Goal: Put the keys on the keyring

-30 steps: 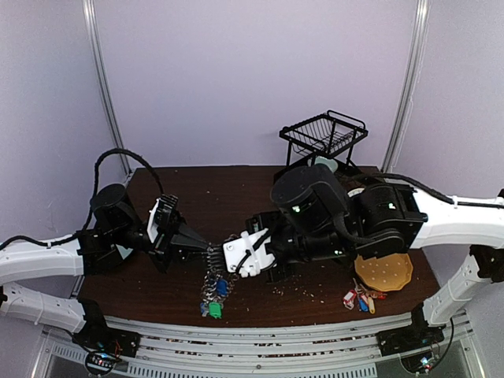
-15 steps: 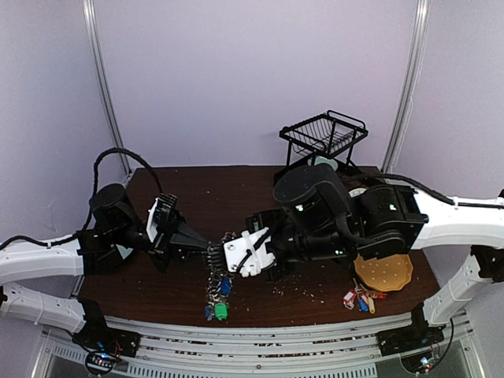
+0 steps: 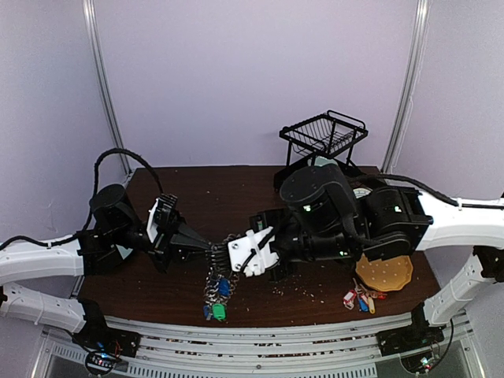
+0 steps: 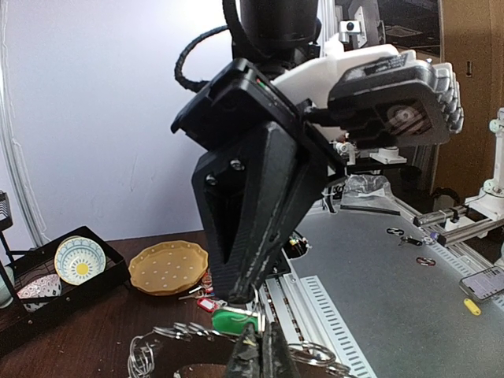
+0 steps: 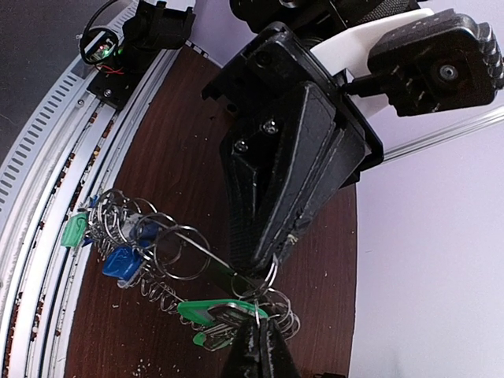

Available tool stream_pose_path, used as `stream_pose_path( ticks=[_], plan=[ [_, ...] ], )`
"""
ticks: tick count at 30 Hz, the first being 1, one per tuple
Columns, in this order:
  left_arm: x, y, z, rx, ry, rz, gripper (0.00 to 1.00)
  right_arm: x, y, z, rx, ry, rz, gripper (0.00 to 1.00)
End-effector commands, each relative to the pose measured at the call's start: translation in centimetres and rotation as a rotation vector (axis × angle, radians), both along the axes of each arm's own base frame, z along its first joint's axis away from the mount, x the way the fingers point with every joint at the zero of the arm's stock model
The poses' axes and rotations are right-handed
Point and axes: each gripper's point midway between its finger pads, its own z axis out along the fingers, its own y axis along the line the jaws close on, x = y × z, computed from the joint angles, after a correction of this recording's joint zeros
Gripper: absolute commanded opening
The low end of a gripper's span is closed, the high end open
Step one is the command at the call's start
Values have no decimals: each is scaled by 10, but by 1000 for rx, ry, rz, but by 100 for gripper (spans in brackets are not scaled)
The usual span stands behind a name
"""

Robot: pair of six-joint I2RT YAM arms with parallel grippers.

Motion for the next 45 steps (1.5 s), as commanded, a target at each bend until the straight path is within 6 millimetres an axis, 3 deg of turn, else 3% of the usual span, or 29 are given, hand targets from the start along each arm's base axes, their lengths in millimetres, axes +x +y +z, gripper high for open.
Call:
stream_pose_path(
  ticks=[1,14,22,30,45],
  plan=[
    [-2,3,18,-71,-50,5,0,-1,0,13,39,-25,0,0],
    [-3,2,16,-65,-44,-7,0,6,3,15,51,-54,-26,0],
    [-8,8,26,-107,-64,-9,0,-7,-11,6,4,-24,37,0],
    [-13,8,26,-124,-13,-77,0,-18,-11,4,10,-56,102,0],
    [-13,8,26,-123,-3,-79,0,-12,-2,19,76,-144,87,0]
  ],
)
